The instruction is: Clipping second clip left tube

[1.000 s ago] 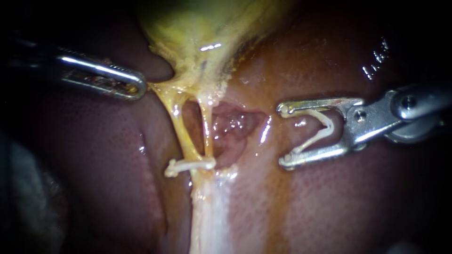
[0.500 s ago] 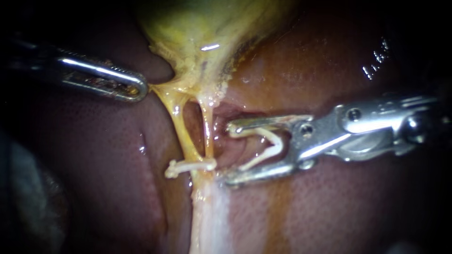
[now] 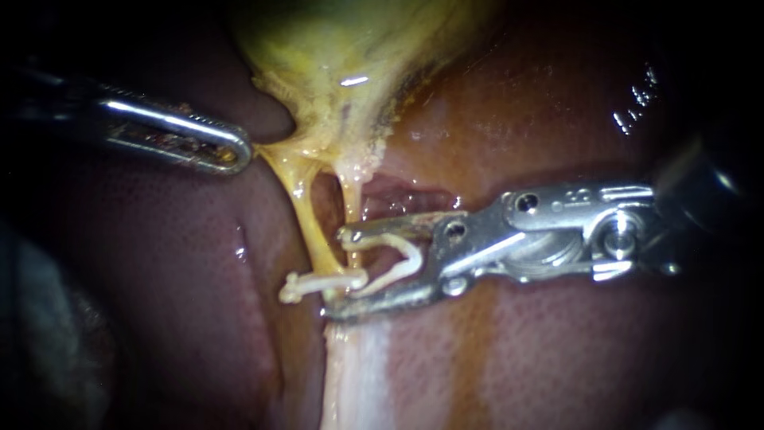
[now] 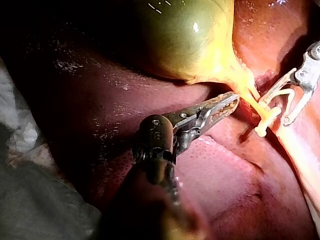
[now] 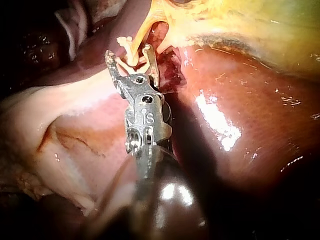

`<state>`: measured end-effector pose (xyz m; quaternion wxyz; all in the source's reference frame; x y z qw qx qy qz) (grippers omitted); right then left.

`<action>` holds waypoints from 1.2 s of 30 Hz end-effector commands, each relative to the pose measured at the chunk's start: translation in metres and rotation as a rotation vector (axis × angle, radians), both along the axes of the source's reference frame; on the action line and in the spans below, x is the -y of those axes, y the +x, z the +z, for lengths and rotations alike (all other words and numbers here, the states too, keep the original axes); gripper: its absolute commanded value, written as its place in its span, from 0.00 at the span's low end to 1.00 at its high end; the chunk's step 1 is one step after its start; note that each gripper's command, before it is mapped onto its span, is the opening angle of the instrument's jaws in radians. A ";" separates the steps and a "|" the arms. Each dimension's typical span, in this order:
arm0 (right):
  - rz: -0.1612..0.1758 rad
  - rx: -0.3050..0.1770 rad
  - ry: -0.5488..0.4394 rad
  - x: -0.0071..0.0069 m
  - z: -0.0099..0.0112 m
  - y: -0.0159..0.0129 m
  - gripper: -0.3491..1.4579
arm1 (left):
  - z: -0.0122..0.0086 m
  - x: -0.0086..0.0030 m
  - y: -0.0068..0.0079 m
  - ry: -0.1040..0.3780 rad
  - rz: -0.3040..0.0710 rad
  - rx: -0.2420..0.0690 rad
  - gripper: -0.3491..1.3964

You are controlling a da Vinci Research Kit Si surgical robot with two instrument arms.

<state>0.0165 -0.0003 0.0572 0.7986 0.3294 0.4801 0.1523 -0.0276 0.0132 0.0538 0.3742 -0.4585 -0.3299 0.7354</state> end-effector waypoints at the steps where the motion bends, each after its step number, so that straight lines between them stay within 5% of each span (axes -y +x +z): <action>1: -0.001 0.001 0.004 0.0000 0.0003 -0.0001 0.46 | 0.0000 0.0000 0.0000 0.001 0.001 0.001 0.00; 10: 0.007 -0.013 0.043 -0.0003 0.0018 0.0007 0.46 | 0.0000 0.0000 0.0000 0.001 0.001 0.001 0.00; 22: -0.020 -0.113 0.125 0.0009 0.0016 0.0050 0.45 | 0.0000 0.0000 -0.0004 0.002 0.002 0.001 0.00; 28: 0.017 -0.151 0.136 0.0013 -0.0003 0.0052 0.45 | 0.0000 0.0001 -0.0004 0.002 0.002 0.001 0.00; 36: -0.016 -0.224 0.190 0.0019 -0.0040 0.0057 0.43 | 0.0000 0.0001 -0.0003 0.002 0.002 0.001 0.00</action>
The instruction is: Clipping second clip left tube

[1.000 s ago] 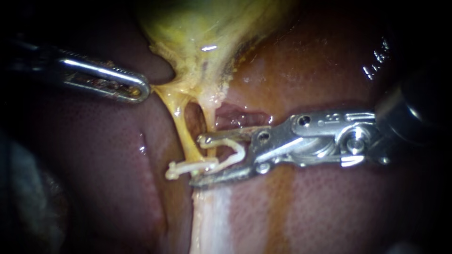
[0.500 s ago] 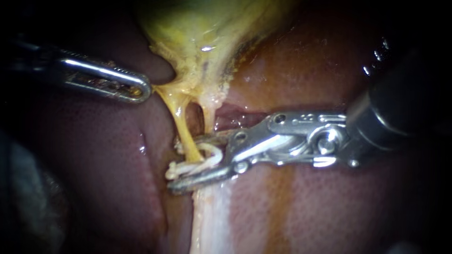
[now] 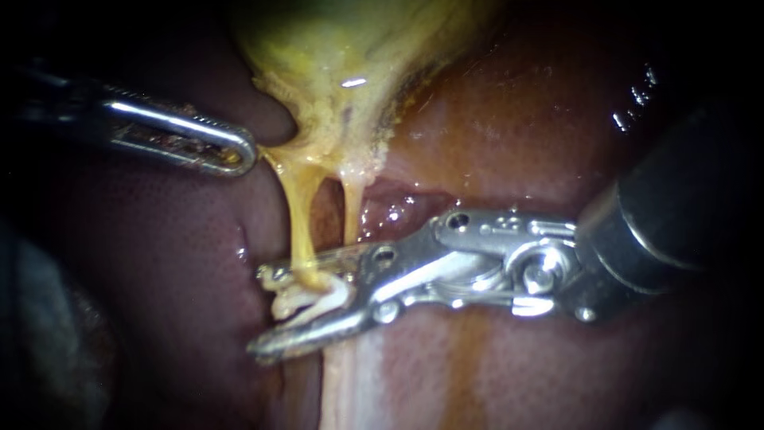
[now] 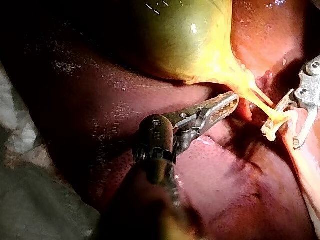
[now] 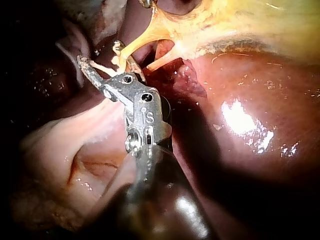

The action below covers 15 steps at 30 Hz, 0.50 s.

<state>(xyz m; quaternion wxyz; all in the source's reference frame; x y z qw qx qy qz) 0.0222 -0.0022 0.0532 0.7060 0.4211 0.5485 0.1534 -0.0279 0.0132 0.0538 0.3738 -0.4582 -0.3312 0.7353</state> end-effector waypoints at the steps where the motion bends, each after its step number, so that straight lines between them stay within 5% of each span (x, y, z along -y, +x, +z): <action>1: -0.012 -0.003 0.002 0.0002 -0.0002 0.0001 0.43 | 0.0000 0.0000 0.0000 0.000 0.000 0.000 0.00; 6: -0.040 -0.015 0.006 0.0002 -0.0003 0.0002 0.41 | 0.0000 0.0000 0.0000 0.000 0.000 0.000 0.00; 15: 0.002 0.043 0.094 -0.0002 0.0000 -0.0009 0.18 | 0.0001 0.0000 0.0000 0.000 0.000 0.000 0.00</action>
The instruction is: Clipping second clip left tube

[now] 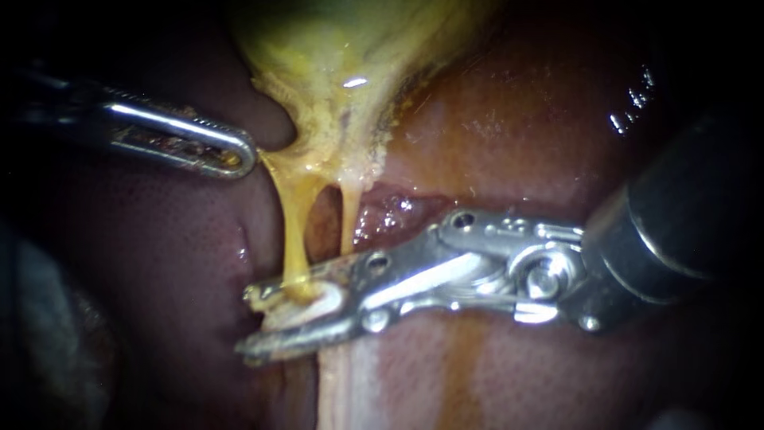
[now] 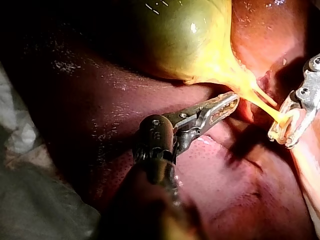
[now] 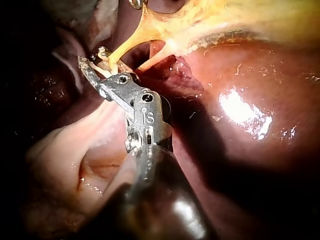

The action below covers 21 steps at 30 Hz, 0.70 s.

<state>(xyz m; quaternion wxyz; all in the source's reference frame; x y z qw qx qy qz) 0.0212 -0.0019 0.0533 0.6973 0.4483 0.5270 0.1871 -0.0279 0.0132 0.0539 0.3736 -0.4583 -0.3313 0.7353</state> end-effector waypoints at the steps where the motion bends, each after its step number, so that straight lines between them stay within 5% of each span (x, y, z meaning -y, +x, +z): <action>1: 0.000 0.009 0.020 0.0000 0.0000 0.0000 0.16 | 0.0000 0.0000 0.0000 0.000 0.000 0.000 0.00; 6: 0.003 0.039 0.084 0.0001 0.0000 -0.0003 0.00 | 0.0000 0.0000 0.0000 -0.001 0.000 0.000 0.00; 21: -0.001 0.039 0.096 0.0002 0.0002 -0.0009 0.00 | 0.0001 0.0000 0.0000 -0.001 0.000 0.000 0.00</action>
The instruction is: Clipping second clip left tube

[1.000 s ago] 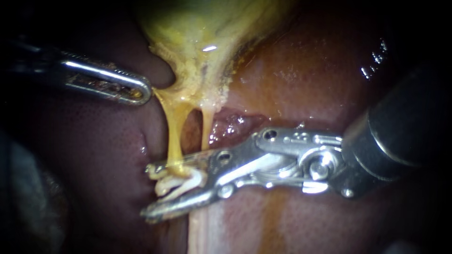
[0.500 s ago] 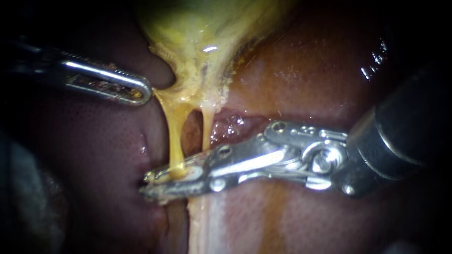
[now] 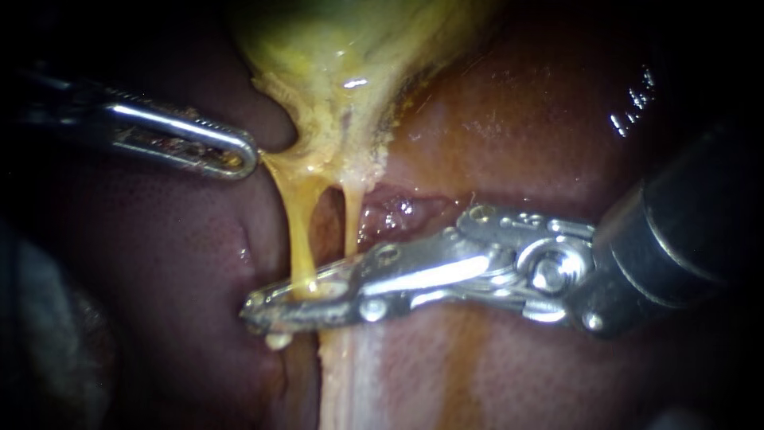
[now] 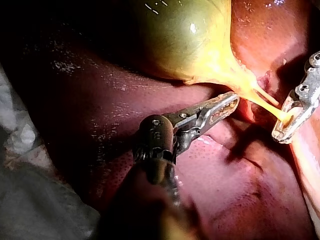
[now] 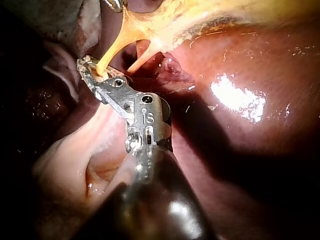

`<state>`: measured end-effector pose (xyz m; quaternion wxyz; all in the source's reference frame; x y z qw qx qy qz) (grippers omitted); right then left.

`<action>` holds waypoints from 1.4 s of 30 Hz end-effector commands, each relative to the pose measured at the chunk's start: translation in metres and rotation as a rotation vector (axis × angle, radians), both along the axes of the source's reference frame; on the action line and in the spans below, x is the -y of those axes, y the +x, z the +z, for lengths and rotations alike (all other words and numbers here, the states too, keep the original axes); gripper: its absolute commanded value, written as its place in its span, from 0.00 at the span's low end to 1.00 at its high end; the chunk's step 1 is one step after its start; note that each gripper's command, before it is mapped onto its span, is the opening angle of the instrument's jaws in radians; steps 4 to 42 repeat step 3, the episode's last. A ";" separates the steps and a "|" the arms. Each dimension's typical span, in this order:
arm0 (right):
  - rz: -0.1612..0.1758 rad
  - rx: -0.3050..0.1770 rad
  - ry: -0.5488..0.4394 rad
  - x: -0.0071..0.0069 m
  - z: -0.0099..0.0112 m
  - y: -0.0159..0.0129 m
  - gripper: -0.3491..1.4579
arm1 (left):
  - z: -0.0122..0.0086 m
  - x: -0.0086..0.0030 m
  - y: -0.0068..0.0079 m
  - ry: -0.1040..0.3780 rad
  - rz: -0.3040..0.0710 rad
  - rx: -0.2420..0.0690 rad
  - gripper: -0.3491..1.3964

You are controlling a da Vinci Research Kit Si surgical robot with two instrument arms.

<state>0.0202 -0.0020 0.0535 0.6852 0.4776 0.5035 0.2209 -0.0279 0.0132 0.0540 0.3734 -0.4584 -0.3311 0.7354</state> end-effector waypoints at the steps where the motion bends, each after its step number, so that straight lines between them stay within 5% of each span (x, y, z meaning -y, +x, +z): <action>1: 0.000 0.000 0.000 0.0000 0.0000 0.0000 0.00 | 0.0000 0.0000 0.0000 0.000 0.000 0.000 0.00; 42: -0.008 -0.001 0.007 0.0001 0.0001 0.0000 0.00 | 0.0000 0.0000 0.0000 0.000 0.000 0.000 0.00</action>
